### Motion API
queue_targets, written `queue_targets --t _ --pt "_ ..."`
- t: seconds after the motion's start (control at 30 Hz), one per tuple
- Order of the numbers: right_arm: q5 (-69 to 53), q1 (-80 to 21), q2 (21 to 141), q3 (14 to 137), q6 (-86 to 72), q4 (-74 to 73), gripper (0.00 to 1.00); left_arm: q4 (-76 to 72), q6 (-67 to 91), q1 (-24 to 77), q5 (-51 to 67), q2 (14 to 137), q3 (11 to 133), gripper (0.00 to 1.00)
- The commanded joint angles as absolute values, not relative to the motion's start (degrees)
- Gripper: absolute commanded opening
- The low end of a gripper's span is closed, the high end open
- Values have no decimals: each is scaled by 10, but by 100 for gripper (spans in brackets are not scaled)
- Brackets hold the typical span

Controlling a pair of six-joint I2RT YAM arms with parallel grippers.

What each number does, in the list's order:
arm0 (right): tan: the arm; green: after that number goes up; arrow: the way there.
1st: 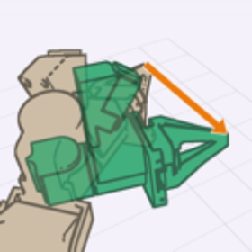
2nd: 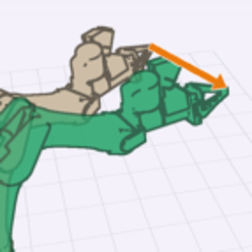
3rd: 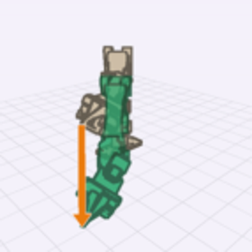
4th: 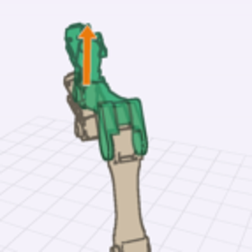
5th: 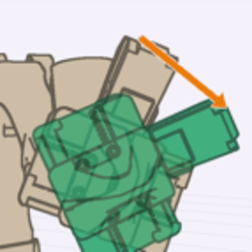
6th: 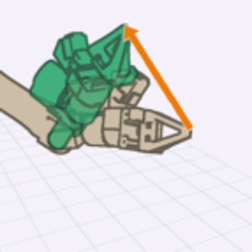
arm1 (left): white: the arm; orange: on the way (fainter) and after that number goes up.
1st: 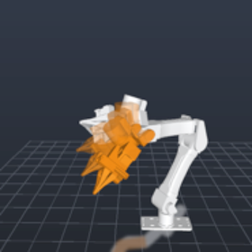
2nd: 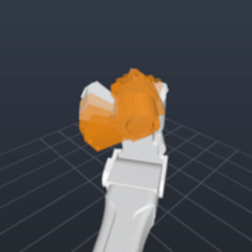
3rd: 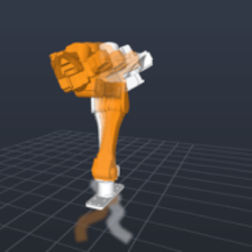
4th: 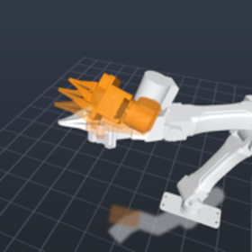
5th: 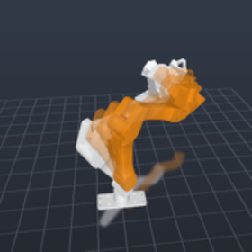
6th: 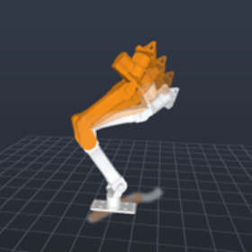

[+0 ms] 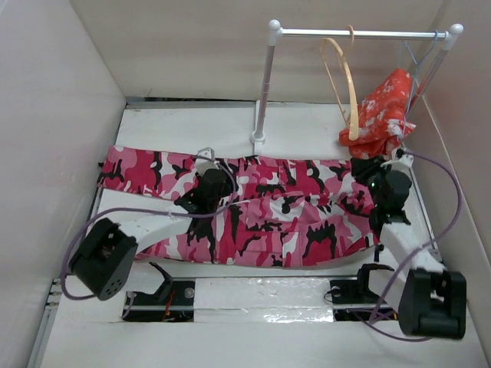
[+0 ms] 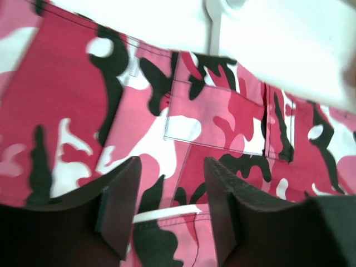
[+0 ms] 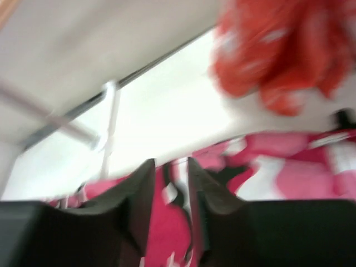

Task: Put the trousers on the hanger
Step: Flatten out the trousers at the center of the board.

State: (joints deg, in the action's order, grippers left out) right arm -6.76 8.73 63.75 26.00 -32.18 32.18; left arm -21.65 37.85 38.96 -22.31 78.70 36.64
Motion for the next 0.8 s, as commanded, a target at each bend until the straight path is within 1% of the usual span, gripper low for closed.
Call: queue_targets --t 0.0,0.03,0.07,0.1,0.17,0.2,0.23,0.33,0.4,0.43,0.47,0.5,0.53,0.63,0.7,0.73,0.77 --pt "-26 33 545 192 -299 278 26 -179 417 375 -292 722 336 45" --pt "-32 18 521 169 -292 273 16 -158 424 366 -294 710 328 42" --pt "-42 -13 477 163 -282 243 11 -150 437 353 -293 689 319 41" --pt "-53 -31 458 157 -276 236 8 -137 446 321 -287 680 302 41" --pt "-92 -67 421 149 -251 217 7 -106 467 282 -279 654 280 41" --pt "-98 -109 414 151 -247 208 7 -92 490 237 -258 643 254 45" --pt "-100 -132 409 152 -244 206 7 -90 497 214 -244 630 241 47" --pt "-103 -235 417 172 -215 193 12 -82 504 167 -199 572 195 59" --pt "-71 -287 438 199 -187 178 16 -63 513 167 -195 533 182 61" --pt "-56 -333 447 207 -182 172 20 -33 524 167 -195 524 182 62" --pt "-37 -352 454 214 -171 173 24 -15 528 167 -198 504 182 63" --pt "-33 -368 463 226 -164 178 29 -2 531 167 -200 495 185 64" --pt "-33 -394 486 234 -158 181 37 36 540 167 -199 488 184 64" --pt "-27 -424 537 263 -143 183 49 61 547 167 -179 460 172 65" --pt "-34 -445 561 274 -141 193 50 61 552 167 -163 454 163 63" --pt "-38 -445 573 288 -140 193 50 62 554 167 -161 457 161 60" --pt "-41 -453 589 293 -140 197 51 61 558 177 -160 466 160 58"
